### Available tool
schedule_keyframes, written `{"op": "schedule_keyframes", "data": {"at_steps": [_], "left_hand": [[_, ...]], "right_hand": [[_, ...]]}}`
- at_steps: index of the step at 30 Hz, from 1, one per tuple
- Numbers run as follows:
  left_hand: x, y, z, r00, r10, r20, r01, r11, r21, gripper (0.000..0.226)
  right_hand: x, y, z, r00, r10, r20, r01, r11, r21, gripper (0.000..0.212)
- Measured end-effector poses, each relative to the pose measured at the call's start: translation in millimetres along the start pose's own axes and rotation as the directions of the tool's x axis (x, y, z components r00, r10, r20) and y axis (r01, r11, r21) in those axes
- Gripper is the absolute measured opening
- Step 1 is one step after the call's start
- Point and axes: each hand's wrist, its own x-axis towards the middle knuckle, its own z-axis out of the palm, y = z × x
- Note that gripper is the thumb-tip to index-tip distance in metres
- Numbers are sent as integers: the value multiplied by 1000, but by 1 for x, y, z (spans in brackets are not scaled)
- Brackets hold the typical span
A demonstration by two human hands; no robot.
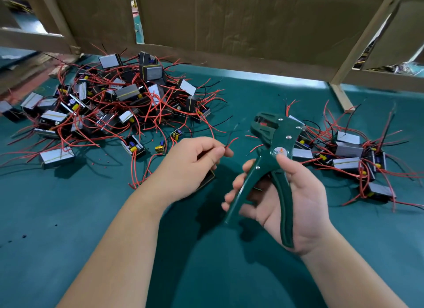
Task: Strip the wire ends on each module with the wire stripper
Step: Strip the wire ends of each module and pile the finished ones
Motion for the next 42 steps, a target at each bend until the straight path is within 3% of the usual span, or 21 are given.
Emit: {"op": "schedule_keyframes", "data": {"at_steps": [5,8,11,15,19,22,24,26,27,29,30,34,37,38,40,42], "left_hand": [[2,1,0,991,-11,-130,0,997,-83,24],[3,2,0,975,-95,-199,40,963,-266,26],[5,5,-1,948,-215,-235,73,865,-496,27],[4,11,3,954,-246,-170,49,689,-723,21],[3,18,13,970,-230,-73,85,609,-789,17],[8,14,4,931,-287,-225,6,629,-778,17],[10,6,-8,872,-296,-390,-52,736,-675,19],[9,-4,-18,797,-183,-575,-32,939,-343,18],[7,-8,-21,770,-100,-630,5,989,-150,17],[5,-16,-22,730,11,-684,149,973,175,25],[4,-19,-23,716,7,-698,243,935,258,34],[5,-24,-24,719,-270,-640,589,727,354,61],[4,-29,-28,752,-286,-593,620,613,490,42],[3,-31,-30,764,-235,-602,588,637,498,32],[2,-32,-35,782,-143,-607,468,778,419,23],[3,-27,-36,789,-150,-595,373,888,271,18]], "right_hand": [[1,0,-5,999,-51,10,51,999,19,43],[2,1,-6,998,-61,35,62,998,-21,47],[1,4,-3,991,-40,128,51,995,-84,61],[1,11,5,971,40,235,1,985,-171,67],[3,18,5,978,36,207,8,979,-205,52],[3,13,-2,986,-54,155,79,985,-157,54],[2,4,-8,979,-174,102,184,978,-102,57],[1,-10,-14,943,-333,20,334,941,-62,63],[1,-17,-17,909,-415,-30,413,908,-70,61],[-1,-29,-24,835,-534,-132,526,846,-92,43],[-2,-34,-27,812,-557,-173,551,830,-86,38],[-1,-36,-30,806,-550,-221,553,832,-53,35],[-1,-32,-28,831,-516,-207,519,854,-47,40],[-1,-31,-27,841,-504,-197,506,861,-48,44],[-1,-30,-26,852,-491,-178,490,870,-55,50],[-2,-29,-25,861,-480,-168,480,876,-47,52]]}}
